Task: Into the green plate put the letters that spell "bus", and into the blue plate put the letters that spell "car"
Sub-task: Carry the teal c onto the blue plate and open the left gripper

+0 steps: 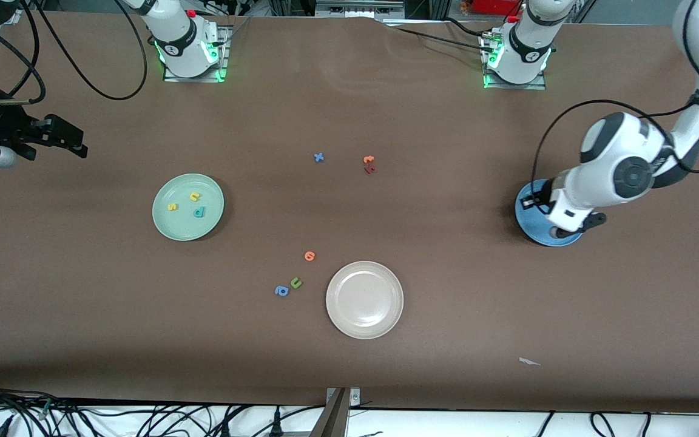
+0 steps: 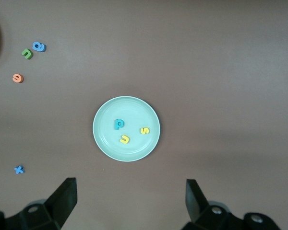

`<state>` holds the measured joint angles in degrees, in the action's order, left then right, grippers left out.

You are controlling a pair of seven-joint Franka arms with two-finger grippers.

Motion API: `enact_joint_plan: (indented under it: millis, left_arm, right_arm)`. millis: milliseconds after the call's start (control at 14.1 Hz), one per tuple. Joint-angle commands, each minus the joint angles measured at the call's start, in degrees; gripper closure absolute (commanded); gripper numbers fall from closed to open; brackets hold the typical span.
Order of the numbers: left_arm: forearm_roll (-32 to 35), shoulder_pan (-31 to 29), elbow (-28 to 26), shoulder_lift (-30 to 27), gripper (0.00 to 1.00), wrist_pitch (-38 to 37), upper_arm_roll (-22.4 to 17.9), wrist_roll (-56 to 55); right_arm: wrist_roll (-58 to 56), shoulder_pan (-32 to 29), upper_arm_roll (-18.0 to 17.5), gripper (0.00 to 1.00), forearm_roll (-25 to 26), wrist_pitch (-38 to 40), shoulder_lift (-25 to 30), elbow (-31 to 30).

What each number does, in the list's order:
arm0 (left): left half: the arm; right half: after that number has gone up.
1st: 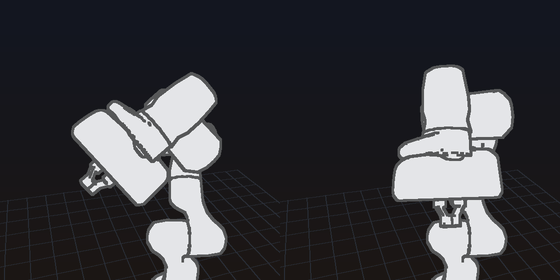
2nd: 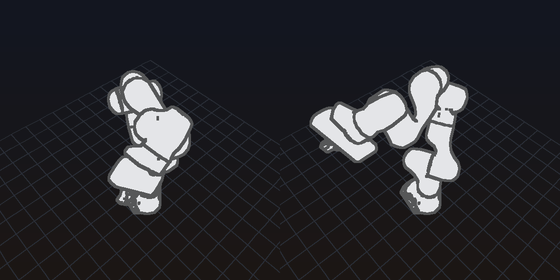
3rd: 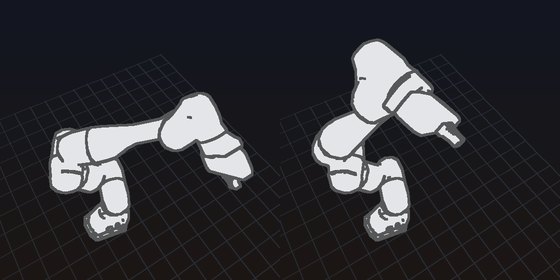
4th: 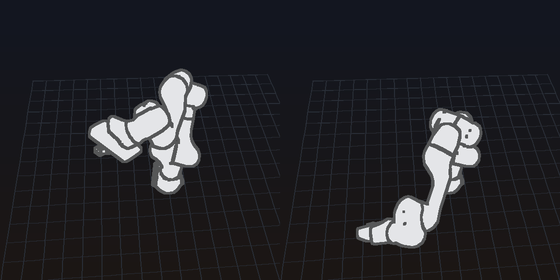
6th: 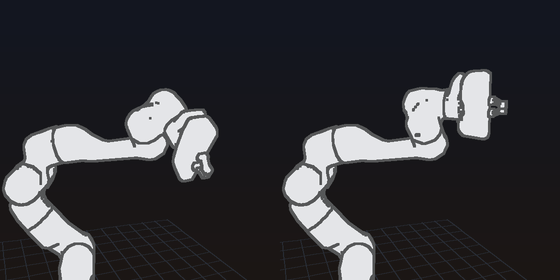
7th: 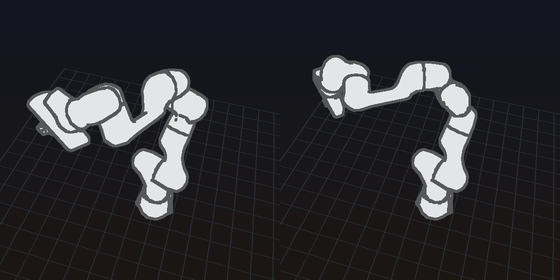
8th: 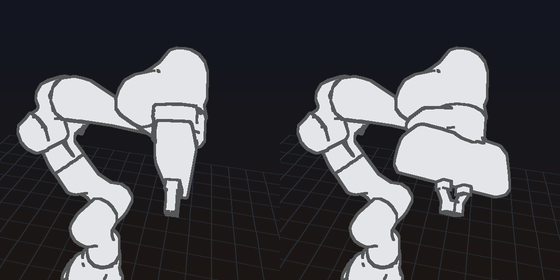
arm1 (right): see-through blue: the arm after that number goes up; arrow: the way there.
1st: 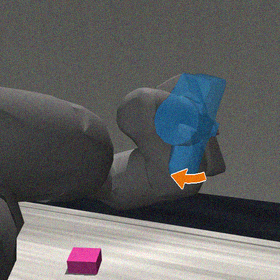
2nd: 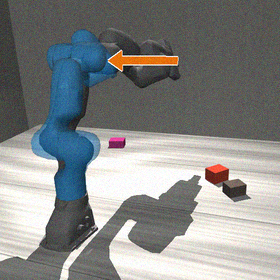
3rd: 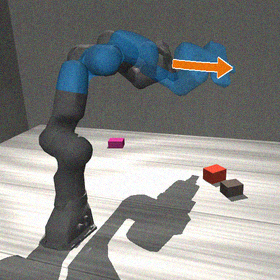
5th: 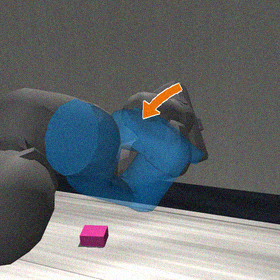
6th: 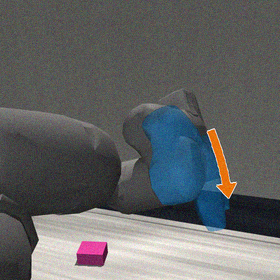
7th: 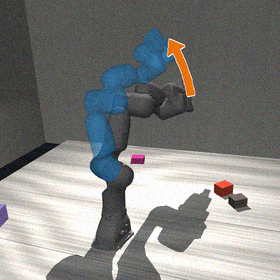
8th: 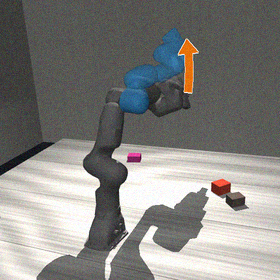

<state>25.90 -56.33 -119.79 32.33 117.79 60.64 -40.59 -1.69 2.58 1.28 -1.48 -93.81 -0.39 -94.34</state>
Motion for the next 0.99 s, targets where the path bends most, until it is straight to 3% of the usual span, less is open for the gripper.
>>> enact_joint_plan:
  millis: [0,212,354,495,636,707,778,848,919]
  left_arm:
    - [3.1,1.8,0.6,1.2,0.93,-0.5,-3.4,2.6]
    - [3.6,3.6,2.0,3.3,0.92,-0.1,-3.9,1.0]
    - [4.0,7.2,2.1,4.0,0.91,2.4,-7.7,-0.8]
    - [4.8,9.8,2.1,3.9,0.88,2.6,-10.4,-1.2]
    - [4.9,9.7,2.1,3.8,0.81,2.3,-10.5,-0.7]
    - [4.9,9.7,2.1,3.8,0.66,2.3,-10.5,-0.6]
    - [4.9,9.7,2.1,3.8,0.24,2.3,-10.5,-0.5]
    - [4.9,9.7,2.2,3.6,0.0,2.2,-10.5,-0.4]
    - [4.9,9.7,2.3,3.4,0.0,2.1,-10.4,-0.5]
  right_arm:
    - [0.0,0.7,0.2,0.0,0.7,0.1,0.7,-0.4]
    - [-0.1,0.8,0.2,0.0,0.7,0.1,0.8,-0.4]
    - [-0.1,0.8,0.2,0.0,0.7,0.1,0.8,-0.4]
    - [-0.1,0.8,0.2,0.0,0.7,0.1,0.8,-0.4]
    - [-0.1,0.8,0.2,0.0,0.6,0.5,0.8,-0.4]
    - [-0.1,0.8,0.2,0.0,0.6,0.6,0.8,-0.4]
    - [-0.1,0.8,0.2,0.0,0.6,0.6,0.8,-0.4]
    - [-0.1,0.8,0.2,0.0,0.6,0.8,0.8,-0.4]
    - [-0.1,0.8,0.2,0.0,0.7,0.8,0.8,-0.4]
